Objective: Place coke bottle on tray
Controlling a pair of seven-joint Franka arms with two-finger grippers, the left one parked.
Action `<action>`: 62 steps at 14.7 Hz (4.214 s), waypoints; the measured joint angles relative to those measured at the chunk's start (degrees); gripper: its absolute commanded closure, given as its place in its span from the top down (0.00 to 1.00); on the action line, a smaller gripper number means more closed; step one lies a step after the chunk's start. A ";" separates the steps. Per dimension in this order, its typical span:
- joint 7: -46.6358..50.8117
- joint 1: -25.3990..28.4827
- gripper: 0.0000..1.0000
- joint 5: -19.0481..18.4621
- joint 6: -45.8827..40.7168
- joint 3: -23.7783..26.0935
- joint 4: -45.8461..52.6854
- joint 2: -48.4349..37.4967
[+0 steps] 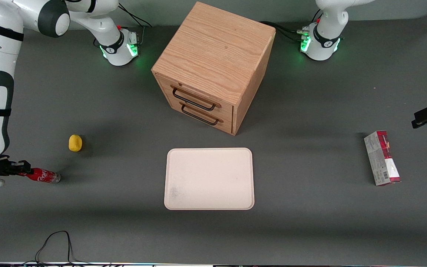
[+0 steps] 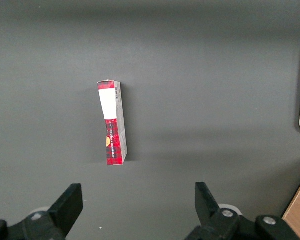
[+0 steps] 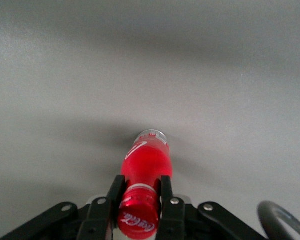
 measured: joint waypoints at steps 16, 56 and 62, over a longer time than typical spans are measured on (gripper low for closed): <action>30.36 2.08 0.00 -19.68 -41.48 21.86 30.43 -12.35; 71.10 0.42 1.00 -31.49 -22.00 47.40 9.60 -22.65; 59.82 -0.02 1.00 -30.37 -21.63 36.59 -11.22 -42.11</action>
